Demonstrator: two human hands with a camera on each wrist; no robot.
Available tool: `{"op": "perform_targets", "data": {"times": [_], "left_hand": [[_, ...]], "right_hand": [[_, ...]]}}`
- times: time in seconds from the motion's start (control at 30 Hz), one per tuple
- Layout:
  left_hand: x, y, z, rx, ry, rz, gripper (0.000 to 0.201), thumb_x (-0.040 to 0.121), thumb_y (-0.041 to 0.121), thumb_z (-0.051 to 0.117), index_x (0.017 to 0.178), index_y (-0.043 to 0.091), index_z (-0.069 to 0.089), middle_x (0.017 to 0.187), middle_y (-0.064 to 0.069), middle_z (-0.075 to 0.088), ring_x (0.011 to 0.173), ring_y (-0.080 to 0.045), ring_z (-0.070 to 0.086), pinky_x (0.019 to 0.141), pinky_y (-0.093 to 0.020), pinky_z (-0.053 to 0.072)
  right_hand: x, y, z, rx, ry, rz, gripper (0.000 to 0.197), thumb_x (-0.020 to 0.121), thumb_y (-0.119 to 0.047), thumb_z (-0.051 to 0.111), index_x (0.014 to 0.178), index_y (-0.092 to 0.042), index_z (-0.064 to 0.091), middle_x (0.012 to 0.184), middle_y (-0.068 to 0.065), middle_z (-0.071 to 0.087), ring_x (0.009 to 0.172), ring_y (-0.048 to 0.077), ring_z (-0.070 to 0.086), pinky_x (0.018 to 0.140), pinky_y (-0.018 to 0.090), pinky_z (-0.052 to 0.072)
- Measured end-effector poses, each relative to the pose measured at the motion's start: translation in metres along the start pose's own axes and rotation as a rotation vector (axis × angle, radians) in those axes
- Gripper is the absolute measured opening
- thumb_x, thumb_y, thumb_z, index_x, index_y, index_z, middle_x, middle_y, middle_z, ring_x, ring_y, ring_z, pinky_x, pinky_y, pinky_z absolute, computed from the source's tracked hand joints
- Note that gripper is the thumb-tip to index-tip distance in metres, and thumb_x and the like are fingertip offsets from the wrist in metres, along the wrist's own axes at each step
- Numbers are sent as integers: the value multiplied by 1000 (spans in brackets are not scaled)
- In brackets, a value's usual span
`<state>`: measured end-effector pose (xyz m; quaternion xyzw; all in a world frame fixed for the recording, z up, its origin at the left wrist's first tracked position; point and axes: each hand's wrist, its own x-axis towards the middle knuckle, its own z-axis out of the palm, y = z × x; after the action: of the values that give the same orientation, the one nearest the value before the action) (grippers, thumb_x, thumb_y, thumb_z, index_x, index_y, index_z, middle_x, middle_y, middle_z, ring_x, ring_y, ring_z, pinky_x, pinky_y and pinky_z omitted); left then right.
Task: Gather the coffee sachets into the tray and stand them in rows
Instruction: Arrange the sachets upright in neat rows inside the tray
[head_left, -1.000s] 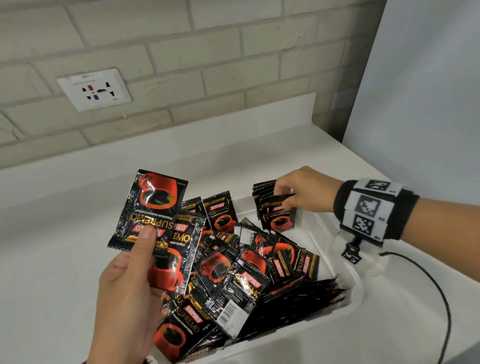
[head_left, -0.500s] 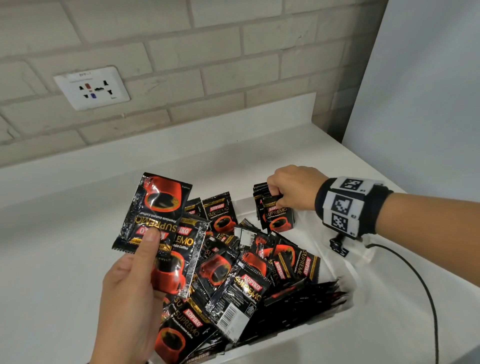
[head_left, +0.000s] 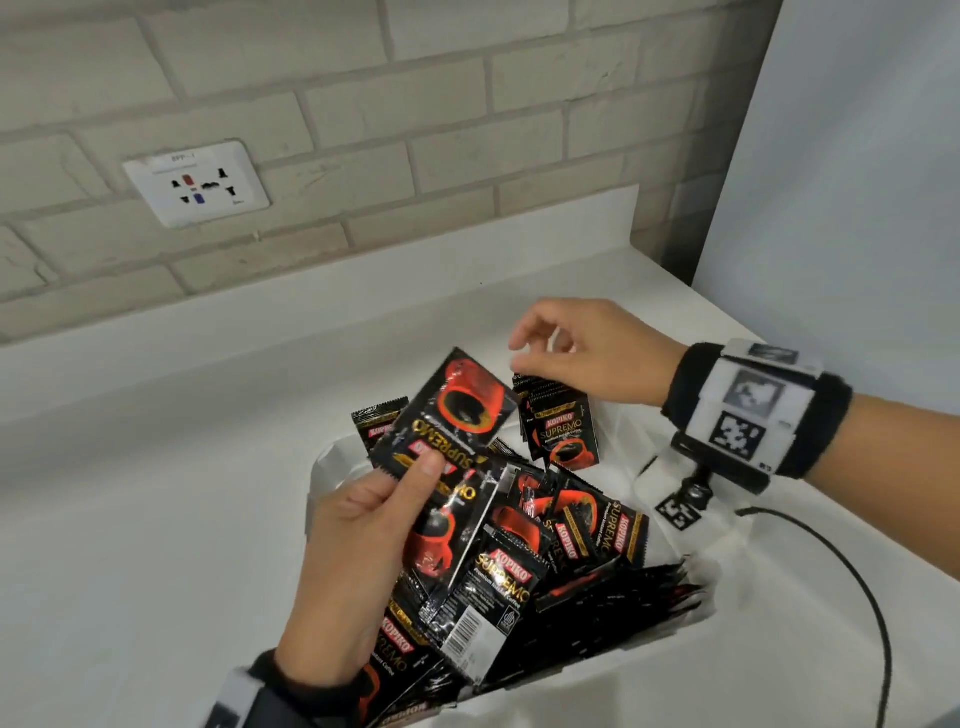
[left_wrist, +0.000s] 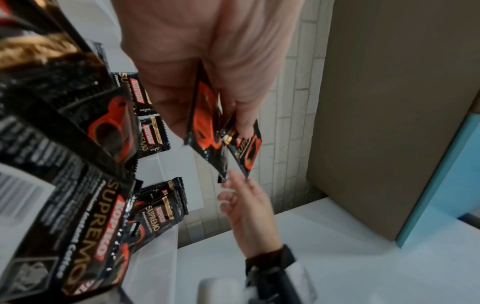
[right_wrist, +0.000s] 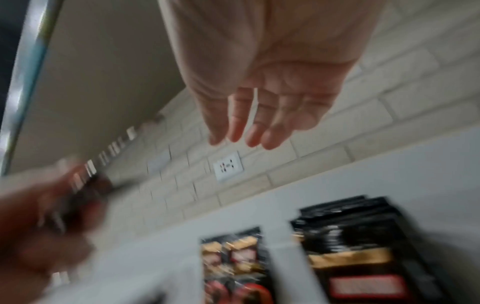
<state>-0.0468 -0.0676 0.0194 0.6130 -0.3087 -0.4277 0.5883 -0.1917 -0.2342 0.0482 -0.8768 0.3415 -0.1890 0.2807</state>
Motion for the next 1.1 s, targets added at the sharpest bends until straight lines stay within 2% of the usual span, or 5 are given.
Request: {"op": "perform_targets", "data": {"times": [0.23,0.43,0.57,0.83,1.1], "left_hand": [[4,-3,13,78,-96,50,13,66,26,69,58,16,72,48,-3,57,39,-10,49,37,-17,41],[8,-7,3,3,-146,57,60,78,-15,57,116,31,55,88,4,73,63,-5,65,53,-17,51],[9,-9,2,-30,-183,32,70,80,-19,52,134,26,41,85,1,73,64,-8,65,55,-19,51],[11,-6,24,-282,-2,111,39,86,-2,50,121,14,55,107,-9,67,85,-21,64,58,-25,55],[1,-7,49,-280,-178,147,19,92,27,43,106,20,55,80,7,72,64,-4,66,52,-16,53]], "right_hand": [[-17,-35,-4,222,-288,-75,36,75,-16,73,108,-24,61,90,-10,62,77,8,62,77,20,50],[-15,-13,-16,521,224,75,20,75,-11,71,75,-27,59,75,-10,63,70,4,61,75,25,52],[-27,-14,-18,715,2,165,20,60,-21,69,76,-17,56,76,-2,65,66,11,64,65,27,55],[-48,-22,18,1306,-59,399,42,61,-11,65,100,-3,53,93,16,66,73,20,69,63,33,59],[-56,-32,47,977,51,470,27,73,-41,63,82,-17,54,79,1,63,65,9,53,51,16,33]]}}
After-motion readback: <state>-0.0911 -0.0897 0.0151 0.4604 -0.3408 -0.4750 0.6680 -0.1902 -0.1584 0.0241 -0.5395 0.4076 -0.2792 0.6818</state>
